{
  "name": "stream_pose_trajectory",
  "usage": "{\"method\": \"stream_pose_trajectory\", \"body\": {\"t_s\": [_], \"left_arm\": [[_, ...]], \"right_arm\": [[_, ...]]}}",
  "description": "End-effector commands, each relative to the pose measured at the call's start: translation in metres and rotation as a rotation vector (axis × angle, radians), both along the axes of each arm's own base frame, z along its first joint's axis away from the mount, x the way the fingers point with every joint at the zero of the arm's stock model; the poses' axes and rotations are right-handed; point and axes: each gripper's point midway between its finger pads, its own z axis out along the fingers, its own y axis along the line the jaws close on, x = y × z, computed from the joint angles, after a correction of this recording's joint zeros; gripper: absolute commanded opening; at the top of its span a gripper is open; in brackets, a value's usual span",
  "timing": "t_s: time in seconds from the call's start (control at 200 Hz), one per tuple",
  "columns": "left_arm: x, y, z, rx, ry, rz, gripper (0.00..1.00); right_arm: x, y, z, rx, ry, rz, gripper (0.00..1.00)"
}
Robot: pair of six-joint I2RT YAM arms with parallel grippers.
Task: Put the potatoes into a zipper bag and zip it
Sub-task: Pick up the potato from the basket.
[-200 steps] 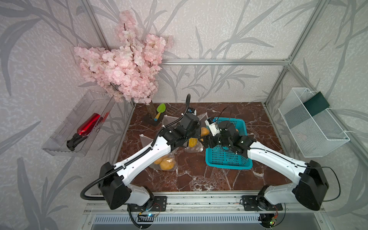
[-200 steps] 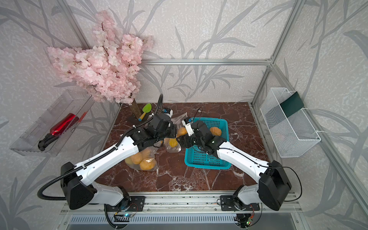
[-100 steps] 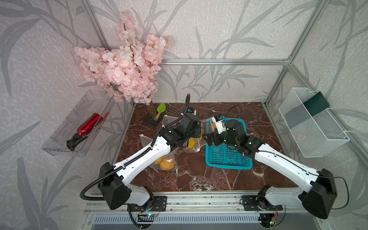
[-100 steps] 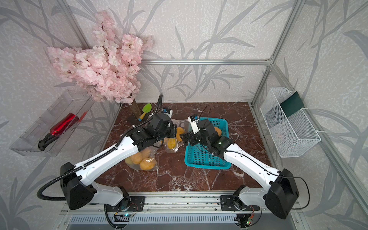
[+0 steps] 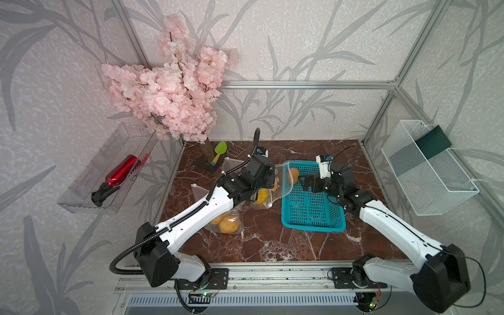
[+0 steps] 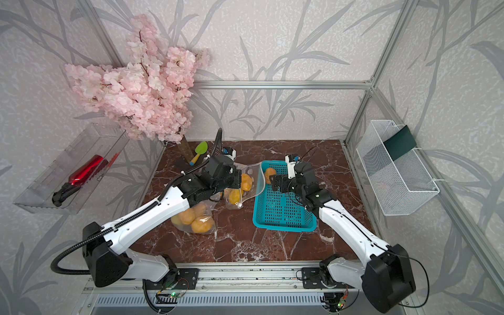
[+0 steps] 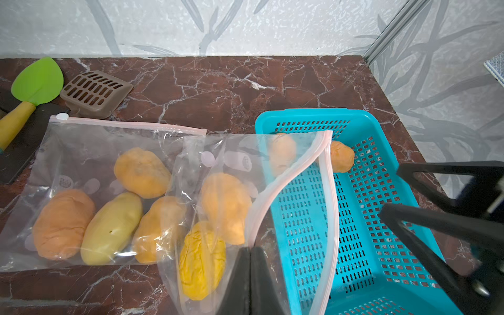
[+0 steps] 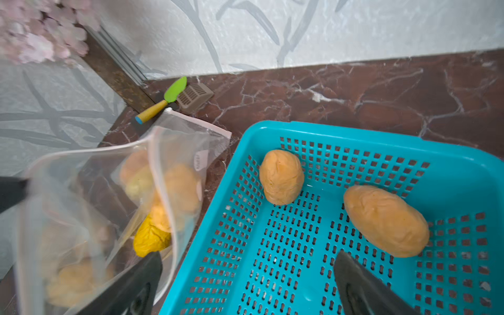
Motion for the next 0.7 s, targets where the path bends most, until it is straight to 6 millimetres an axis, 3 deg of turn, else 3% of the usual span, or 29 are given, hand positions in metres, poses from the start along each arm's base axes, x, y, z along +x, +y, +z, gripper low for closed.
{"method": "stream_pose_trajectory", "body": {"t_s": [0.0, 0.315, 0.54, 0.695], "left_arm": [[0.003, 0.004, 0.017, -0.017, -0.033, 0.015, 0.00], [0.003, 0.006, 0.019, -0.012, -0.040, 0.018, 0.00], [0.003, 0.006, 0.015, -0.007, -0.032, 0.015, 0.00], [0.003, 0.007, 0.015, -0.006, -0.031, 0.015, 0.00]], "right_arm": [[0.022, 0.010, -0.020, 0.023, 0.064, 0.015, 0.99], [0.074, 0.025, -0.093, -0.100, 0.254, 0.023, 1.00], [0.090, 0.029, -0.115, -0.140, 0.299, 0.023, 0.98], [0.092, 0.032, -0.124, -0.141, 0.318, 0.031, 0.86]]}}
